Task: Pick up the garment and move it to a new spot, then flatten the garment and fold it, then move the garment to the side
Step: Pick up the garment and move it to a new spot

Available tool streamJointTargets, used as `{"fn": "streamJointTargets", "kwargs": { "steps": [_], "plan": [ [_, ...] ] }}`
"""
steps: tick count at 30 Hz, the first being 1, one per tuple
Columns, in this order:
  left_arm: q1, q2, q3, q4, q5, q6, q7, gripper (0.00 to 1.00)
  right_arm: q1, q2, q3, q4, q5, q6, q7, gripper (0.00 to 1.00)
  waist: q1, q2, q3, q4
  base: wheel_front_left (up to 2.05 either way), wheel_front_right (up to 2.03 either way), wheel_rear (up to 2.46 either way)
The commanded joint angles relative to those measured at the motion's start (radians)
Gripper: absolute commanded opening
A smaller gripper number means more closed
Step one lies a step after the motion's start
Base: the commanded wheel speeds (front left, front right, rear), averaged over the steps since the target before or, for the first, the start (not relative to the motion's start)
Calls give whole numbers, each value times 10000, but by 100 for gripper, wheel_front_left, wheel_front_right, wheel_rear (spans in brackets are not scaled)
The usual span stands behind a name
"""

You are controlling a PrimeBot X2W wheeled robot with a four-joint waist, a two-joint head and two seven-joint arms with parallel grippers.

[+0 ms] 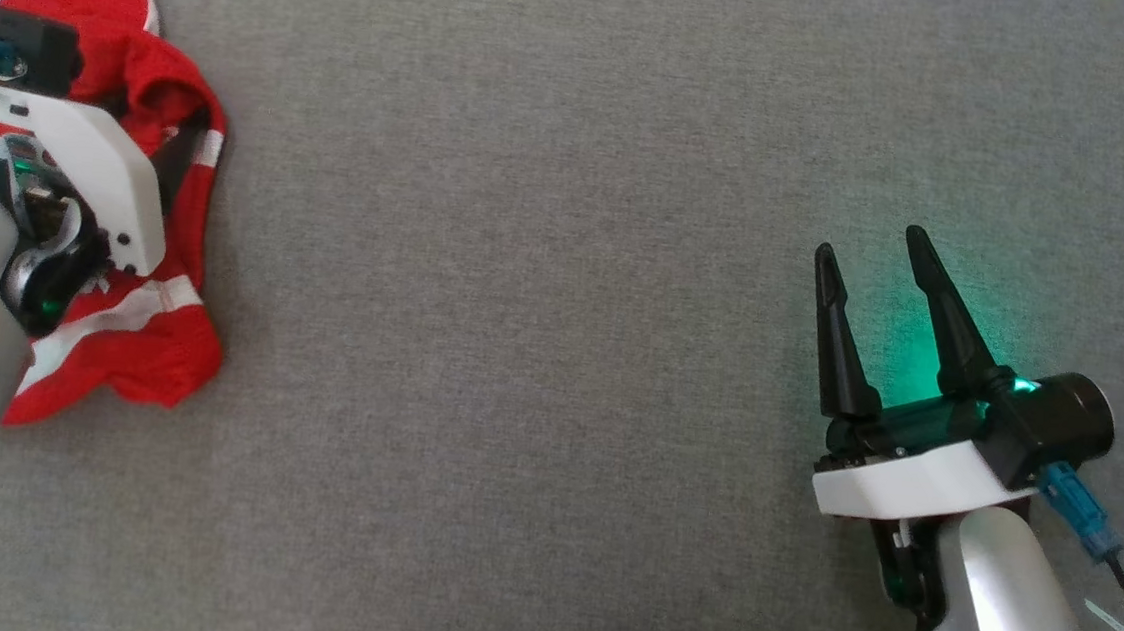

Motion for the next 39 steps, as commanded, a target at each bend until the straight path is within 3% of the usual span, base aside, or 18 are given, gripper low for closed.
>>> {"fn": "streamJointTargets", "kwargs": {
  "steps": [1,5,6,8,9,14,27,33,39],
  "plan": [
    [-488,694,216,-60,-170,17,91,100,-144,-12,269,-372,-58,67,-65,100,-2,1,94,-110,0,0,0],
    [-600,772,-330,2,-738,17,507,100,-230,-12,292,-376,-13,67,-65,100,-2,1,115,-185,0,0,0],
    [-595,794,-457,-31,-927,17,623,85,-247,-12,306,-374,5,67,-65,100,-2,1,96,-195,0,0,0],
    [-631,879,-632,-56,-1205,17,651,11,-259,-12,310,-370,42,67,-65,100,-2,1,45,-205,0,0,0],
    [-651,914,-717,-47,-1293,17,613,0,-257,-12,305,-353,60,67,-65,100,-2,1,1,-208,0,0,0],
    [-764,1035,-983,-98,-1580,17,123,0,-190,-12,293,-281,99,67,-65,100,-2,1,-240,-212,0,0,0],
    [-1407,774,-1161,-996,-1968,17,-3734,0,266,-12,351,-149,458,67,-65,100,-2,1,-1810,-378,0,0,0],
    [-1466,574,-1215,-1828,-2301,17,-4557,0,595,-12,364,-116,676,67,-65,100,-2,1,-2517,-584,0,0,0],
    [-1541,266,-1219,-2579,-2496,42,-4665,0,800,-12,375,-140,904,67,-65,100,-2,1,-2962,-882,0,0,0]
  ]
}}
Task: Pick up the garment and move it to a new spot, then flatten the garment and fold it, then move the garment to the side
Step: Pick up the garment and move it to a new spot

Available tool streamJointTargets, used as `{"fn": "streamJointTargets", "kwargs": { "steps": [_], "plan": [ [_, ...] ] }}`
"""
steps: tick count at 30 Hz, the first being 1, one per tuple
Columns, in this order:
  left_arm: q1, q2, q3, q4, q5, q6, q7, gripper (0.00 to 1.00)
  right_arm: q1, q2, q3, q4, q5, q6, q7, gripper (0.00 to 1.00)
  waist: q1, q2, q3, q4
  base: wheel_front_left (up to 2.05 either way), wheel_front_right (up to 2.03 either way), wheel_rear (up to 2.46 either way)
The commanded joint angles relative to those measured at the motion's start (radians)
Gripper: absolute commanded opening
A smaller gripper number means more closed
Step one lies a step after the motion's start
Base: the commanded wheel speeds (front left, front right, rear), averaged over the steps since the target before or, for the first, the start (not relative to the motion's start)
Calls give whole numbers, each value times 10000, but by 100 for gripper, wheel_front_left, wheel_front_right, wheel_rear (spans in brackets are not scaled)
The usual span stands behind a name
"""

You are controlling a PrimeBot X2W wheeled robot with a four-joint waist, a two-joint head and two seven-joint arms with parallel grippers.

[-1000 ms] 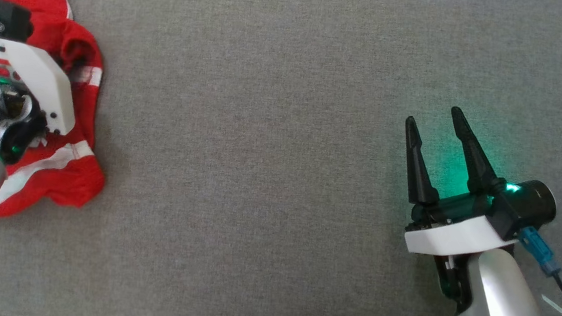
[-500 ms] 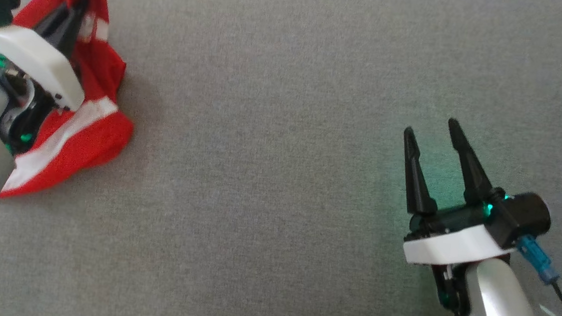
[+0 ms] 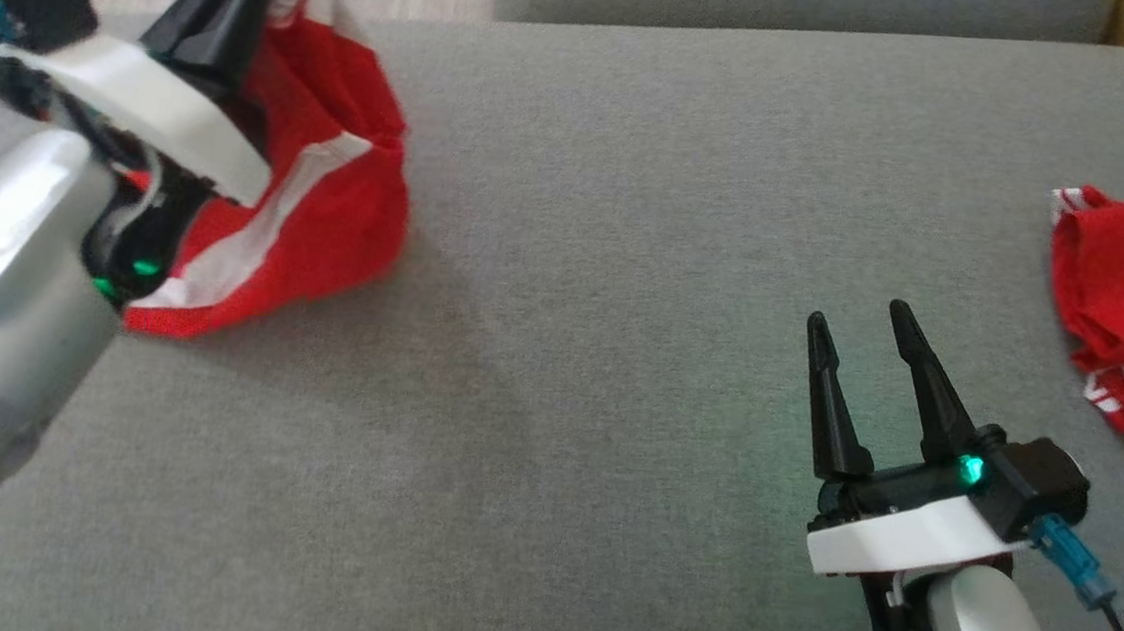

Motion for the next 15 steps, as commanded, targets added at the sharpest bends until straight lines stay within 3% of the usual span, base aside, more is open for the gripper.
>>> {"fn": "streamJointTargets", "kwargs": {
  "steps": [1,4,15],
  "plan": [
    [-691,186,470,-413,-148,64,-93,0,-98,-14,232,-349,128,67,-65,100,2,0,-164,-204,0,0,0],
    [-722,-100,465,-922,-254,187,-43,0,-89,-14,222,-397,260,67,-65,100,2,0,-271,-428,0,0,0],
    [-1254,-2300,553,-2891,-882,903,-72,0,-262,-14,175,-474,694,67,-65,100,2,0,-436,-1728,0,0,0]
  ]
}}
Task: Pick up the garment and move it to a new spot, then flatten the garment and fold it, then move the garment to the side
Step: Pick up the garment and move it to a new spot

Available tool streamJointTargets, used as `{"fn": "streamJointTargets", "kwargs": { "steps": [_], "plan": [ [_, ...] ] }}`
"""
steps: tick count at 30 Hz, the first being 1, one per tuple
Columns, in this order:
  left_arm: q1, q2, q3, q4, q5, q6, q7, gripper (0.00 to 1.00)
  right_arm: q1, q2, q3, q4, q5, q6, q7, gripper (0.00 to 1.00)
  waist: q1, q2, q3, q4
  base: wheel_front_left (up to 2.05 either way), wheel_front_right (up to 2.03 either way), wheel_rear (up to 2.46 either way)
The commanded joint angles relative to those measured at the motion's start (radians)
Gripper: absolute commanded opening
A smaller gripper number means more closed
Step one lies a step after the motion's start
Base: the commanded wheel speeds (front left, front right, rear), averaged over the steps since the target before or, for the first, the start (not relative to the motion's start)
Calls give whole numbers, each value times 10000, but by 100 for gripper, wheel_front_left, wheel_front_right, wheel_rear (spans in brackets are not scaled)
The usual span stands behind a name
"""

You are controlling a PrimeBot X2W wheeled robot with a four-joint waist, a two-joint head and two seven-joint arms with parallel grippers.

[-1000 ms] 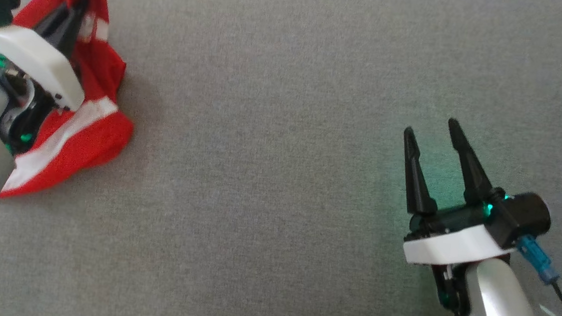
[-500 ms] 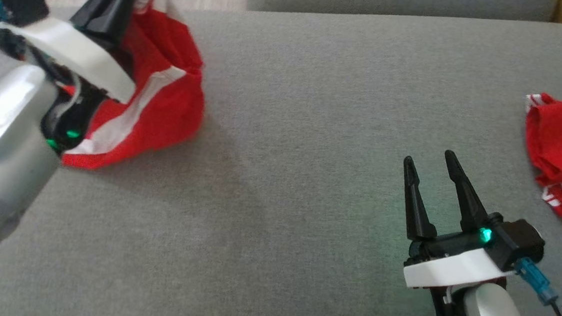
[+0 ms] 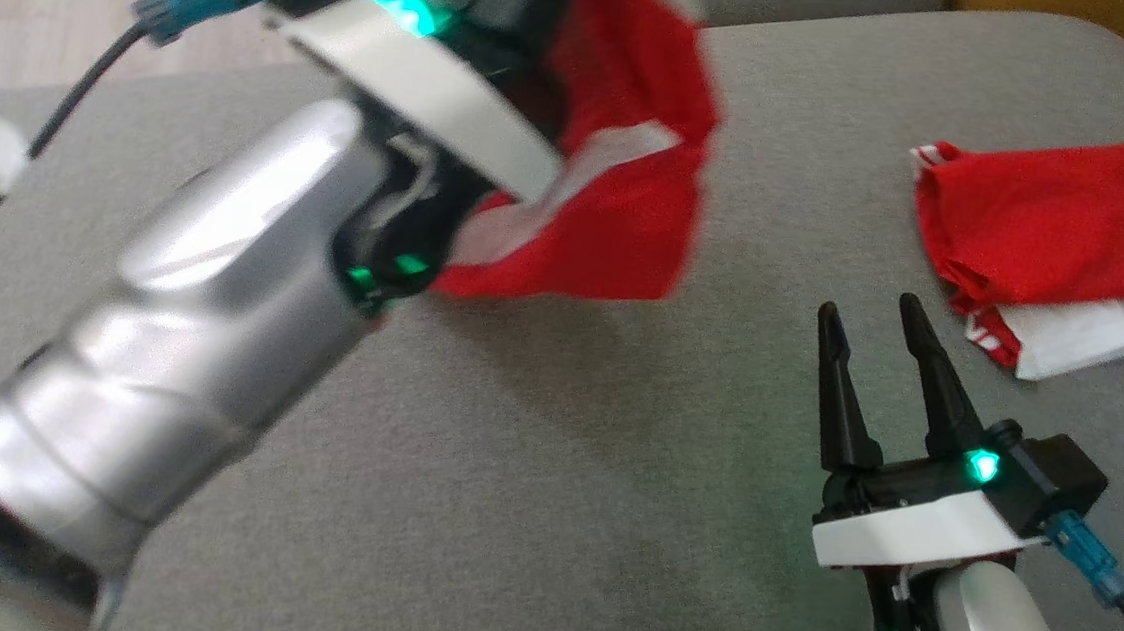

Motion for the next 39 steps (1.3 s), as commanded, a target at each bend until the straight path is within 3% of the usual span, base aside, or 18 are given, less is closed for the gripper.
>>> {"fn": "streamJointTargets", "kwargs": {
  "steps": [1,2,6,9,12,14,19,30,32,33,39],
  "plan": [
    [-835,-68,525,-321,-9,65,-157,0,-221,-16,186,-358,103,67,-65,100,0,0,-63,-271,0,0,0],
    [-953,-552,695,-395,-294,114,-262,0,-194,-16,165,-318,135,67,-65,100,0,0,-107,-423,0,0,0],
    [-1093,-1093,1140,-525,-810,215,-476,0,-146,-16,82,-308,192,67,-65,100,0,0,-126,-581,0,0,0],
    [-1058,-1161,1320,-424,-851,342,-681,0,-146,-16,50,-329,271,67,-65,100,0,0,-90,-655,0,0,0],
    [-551,-897,1320,-63,-975,261,-721,0,-193,-16,95,-349,305,67,-65,100,0,0,-14,-710,0,0,0],
    [39,-248,946,609,-474,196,-802,0,-239,-16,139,-373,280,67,-65,100,0,0,121,-734,0,0,0],
    [1183,438,316,1869,-32,-253,-955,0,-349,-16,62,-407,167,67,-65,100,0,0,417,-703,0,0,0],
    [1328,857,-28,4954,500,-777,-1305,0,-537,-16,182,-287,29,67,-65,100,0,0,806,-472,0,0,0],
    [1187,901,-58,5464,699,-790,-1362,47,-537,-16,231,-273,19,67,-65,100,0,0,824,-449,0,0,0],
    [1119,906,-15,5696,762,-793,-1393,100,-542,-16,249,-267,13,67,-65,100,0,0,828,-436,0,0,0],
    [735,991,781,6271,1296,-793,-1493,100,-503,-16,173,-238,-29,67,-65,100,0,0,763,-235,0,0,0]
  ]
}}
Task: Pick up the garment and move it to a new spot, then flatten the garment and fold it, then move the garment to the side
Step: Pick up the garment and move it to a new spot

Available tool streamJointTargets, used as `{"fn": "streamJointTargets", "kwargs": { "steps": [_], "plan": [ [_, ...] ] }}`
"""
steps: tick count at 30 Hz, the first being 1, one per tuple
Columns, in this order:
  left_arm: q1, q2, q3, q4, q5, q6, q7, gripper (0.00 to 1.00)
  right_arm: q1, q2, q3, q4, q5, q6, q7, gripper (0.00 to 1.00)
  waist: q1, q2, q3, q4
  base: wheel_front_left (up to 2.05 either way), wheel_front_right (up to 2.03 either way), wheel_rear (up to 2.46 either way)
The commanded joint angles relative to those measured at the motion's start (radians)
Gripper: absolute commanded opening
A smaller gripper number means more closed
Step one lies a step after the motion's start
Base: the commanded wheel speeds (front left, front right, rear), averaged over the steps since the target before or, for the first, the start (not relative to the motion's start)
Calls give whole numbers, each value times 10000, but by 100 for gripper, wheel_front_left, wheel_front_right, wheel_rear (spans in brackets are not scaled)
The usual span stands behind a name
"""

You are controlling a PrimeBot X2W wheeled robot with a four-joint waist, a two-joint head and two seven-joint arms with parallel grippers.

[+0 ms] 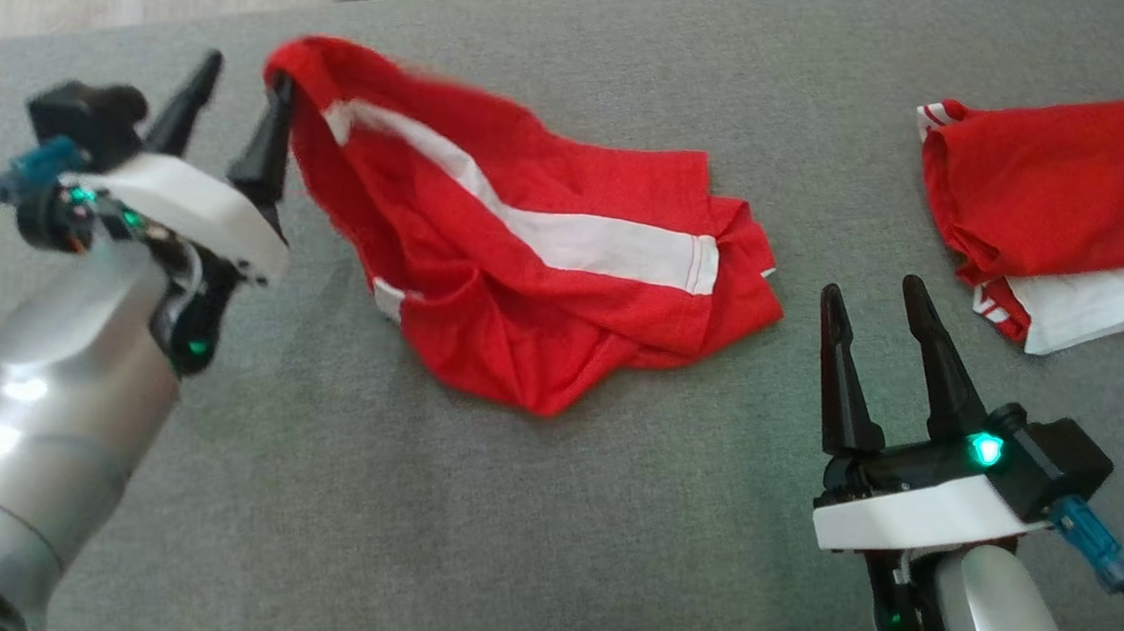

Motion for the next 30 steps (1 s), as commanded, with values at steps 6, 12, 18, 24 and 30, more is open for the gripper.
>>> {"fn": "streamJointTargets", "kwargs": {
  "steps": [6,12,18,24,30],
  "plan": [
    [12,729,2458,-1332,1271,108,-123,100,-133,-16,-42,-243,-232,67,-65,100,-1,0,-304,435,0,0,0],
    [1161,677,3261,-1966,1958,71,-124,100,51,-16,-207,-220,-373,67,-65,100,-1,0,-620,882,0,0,0],
    [1789,525,2581,-1863,1850,-52,311,100,113,-16,-134,-122,-470,67,-65,100,-1,0,-860,1151,0,0,0],
    [1764,1049,1405,-1449,1975,-67,1671,100,167,-16,9,-110,-424,67,-65,100,-1,0,-994,1206,0,0,0],
    [1809,1590,1064,-1470,1237,-69,2935,100,275,-16,36,-108,-326,67,-65,100,-1,0,-1140,1181,0,0,0]
  ]
}}
